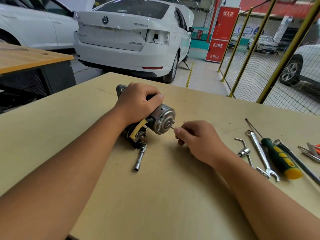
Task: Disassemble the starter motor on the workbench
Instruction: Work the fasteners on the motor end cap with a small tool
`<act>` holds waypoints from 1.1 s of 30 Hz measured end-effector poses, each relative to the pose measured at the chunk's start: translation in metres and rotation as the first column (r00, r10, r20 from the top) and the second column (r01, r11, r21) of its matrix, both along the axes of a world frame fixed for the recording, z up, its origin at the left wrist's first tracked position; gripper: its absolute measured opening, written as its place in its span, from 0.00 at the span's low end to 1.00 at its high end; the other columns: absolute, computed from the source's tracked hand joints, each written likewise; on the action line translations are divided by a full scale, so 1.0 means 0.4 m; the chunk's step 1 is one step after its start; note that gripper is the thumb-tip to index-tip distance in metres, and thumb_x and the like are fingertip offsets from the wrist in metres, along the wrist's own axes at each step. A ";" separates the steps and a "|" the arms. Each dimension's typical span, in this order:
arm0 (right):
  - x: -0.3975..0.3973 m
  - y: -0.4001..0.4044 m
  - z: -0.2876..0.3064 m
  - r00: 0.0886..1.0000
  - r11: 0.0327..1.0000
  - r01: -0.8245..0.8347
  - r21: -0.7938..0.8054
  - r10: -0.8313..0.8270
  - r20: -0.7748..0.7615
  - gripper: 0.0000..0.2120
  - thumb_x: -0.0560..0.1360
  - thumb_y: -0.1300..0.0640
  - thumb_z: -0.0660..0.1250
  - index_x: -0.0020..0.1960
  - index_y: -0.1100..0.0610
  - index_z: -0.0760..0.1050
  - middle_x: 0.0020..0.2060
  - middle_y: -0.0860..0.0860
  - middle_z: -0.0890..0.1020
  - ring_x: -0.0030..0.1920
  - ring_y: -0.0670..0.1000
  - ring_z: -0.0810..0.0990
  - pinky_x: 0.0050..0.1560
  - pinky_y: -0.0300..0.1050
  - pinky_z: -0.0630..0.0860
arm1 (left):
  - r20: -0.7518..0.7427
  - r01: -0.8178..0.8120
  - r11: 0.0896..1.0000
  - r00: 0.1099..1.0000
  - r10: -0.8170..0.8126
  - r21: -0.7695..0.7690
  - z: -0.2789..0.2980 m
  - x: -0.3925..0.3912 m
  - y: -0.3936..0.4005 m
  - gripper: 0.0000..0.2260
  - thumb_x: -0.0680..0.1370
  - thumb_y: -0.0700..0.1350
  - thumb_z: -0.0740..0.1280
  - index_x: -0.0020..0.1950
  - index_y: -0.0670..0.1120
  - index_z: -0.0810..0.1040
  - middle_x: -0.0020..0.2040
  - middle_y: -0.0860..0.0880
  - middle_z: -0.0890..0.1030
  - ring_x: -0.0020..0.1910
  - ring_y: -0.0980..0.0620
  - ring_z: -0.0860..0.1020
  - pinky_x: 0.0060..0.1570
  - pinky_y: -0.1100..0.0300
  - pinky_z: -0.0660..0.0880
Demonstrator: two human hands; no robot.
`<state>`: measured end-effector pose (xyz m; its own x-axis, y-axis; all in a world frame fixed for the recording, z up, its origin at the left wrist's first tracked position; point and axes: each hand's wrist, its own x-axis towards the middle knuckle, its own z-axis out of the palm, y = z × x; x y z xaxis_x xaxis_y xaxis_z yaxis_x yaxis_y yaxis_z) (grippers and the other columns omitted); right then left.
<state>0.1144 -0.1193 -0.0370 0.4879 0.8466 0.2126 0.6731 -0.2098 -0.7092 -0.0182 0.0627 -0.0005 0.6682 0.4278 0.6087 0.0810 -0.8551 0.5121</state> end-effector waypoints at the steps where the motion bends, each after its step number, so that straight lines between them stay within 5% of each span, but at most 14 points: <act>1: 0.000 0.000 -0.001 0.999 1.000 0.020 0.020 -0.020 0.041 0.12 0.78 0.48 0.70 0.39 0.52 0.81 0.33 0.47 0.84 0.31 0.41 0.77 0.35 0.41 0.73 | 0.002 0.002 1.000 1.000 -0.002 -0.001 0.000 0.000 -0.001 0.13 0.79 0.52 0.65 0.45 0.49 0.87 0.37 0.53 0.84 0.41 0.52 0.83 0.45 0.46 0.82; 4: -0.007 -0.002 -0.004 0.995 0.992 0.075 0.104 -0.081 0.050 0.10 0.72 0.47 0.77 0.39 0.52 0.80 0.33 0.47 0.82 0.34 0.41 0.77 0.33 0.32 0.71 | 0.006 0.001 1.000 1.000 -0.001 0.002 0.001 0.001 -0.001 0.13 0.79 0.52 0.65 0.45 0.49 0.87 0.36 0.53 0.84 0.41 0.52 0.83 0.45 0.46 0.81; 9: -0.005 -0.002 -0.002 1.000 1.000 0.017 -0.020 -0.016 0.015 0.16 0.81 0.44 0.65 0.39 0.51 0.81 0.34 0.46 0.84 0.32 0.39 0.77 0.37 0.40 0.70 | 0.015 0.004 1.000 1.000 -0.004 -0.006 0.000 0.001 0.001 0.13 0.79 0.53 0.65 0.44 0.50 0.87 0.36 0.53 0.84 0.40 0.52 0.83 0.45 0.47 0.81; 14: -0.013 -0.006 -0.006 0.995 0.993 0.080 0.088 -0.085 0.055 0.09 0.72 0.47 0.77 0.42 0.50 0.80 0.36 0.45 0.82 0.37 0.39 0.78 0.34 0.32 0.70 | 0.017 0.007 1.000 1.000 -0.007 -0.009 -0.003 0.003 0.002 0.13 0.79 0.53 0.65 0.44 0.50 0.87 0.36 0.54 0.85 0.40 0.53 0.83 0.45 0.48 0.81; 19: -0.006 -0.006 0.005 0.999 0.999 0.012 -0.038 -0.010 0.042 0.17 0.82 0.45 0.64 0.41 0.54 0.82 0.34 0.47 0.84 0.34 0.39 0.78 0.37 0.41 0.70 | 0.022 0.009 1.000 1.000 -0.009 0.005 -0.004 0.004 0.005 0.13 0.79 0.52 0.65 0.43 0.49 0.87 0.36 0.53 0.85 0.40 0.51 0.83 0.45 0.47 0.81; 25: -0.016 -0.004 -0.005 0.993 0.989 0.083 0.124 -0.092 0.072 0.08 0.73 0.47 0.75 0.44 0.50 0.80 0.37 0.44 0.81 0.38 0.41 0.78 0.35 0.31 0.70 | 0.026 0.007 1.000 1.000 -0.007 0.000 -0.003 0.002 0.004 0.13 0.79 0.51 0.66 0.43 0.48 0.87 0.36 0.52 0.85 0.40 0.50 0.83 0.44 0.47 0.81; 29: -0.013 -0.003 -0.002 0.997 0.999 0.046 0.016 -0.047 0.068 0.15 0.82 0.47 0.63 0.42 0.53 0.80 0.33 0.48 0.84 0.34 0.43 0.78 0.39 0.43 0.71 | 0.019 0.001 1.000 1.000 -0.001 -0.005 -0.001 0.003 0.001 0.12 0.80 0.51 0.66 0.45 0.48 0.88 0.37 0.53 0.85 0.41 0.52 0.83 0.46 0.48 0.81; 33: -0.014 -0.003 -0.001 0.993 0.996 0.062 0.066 -0.069 0.095 0.09 0.78 0.48 0.70 0.43 0.53 0.79 0.36 0.46 0.82 0.38 0.45 0.78 0.39 0.42 0.74 | 0.011 -0.003 1.000 1.000 0.003 -0.007 0.000 0.002 0.000 0.12 0.80 0.51 0.66 0.45 0.49 0.88 0.37 0.53 0.85 0.41 0.52 0.83 0.46 0.48 0.81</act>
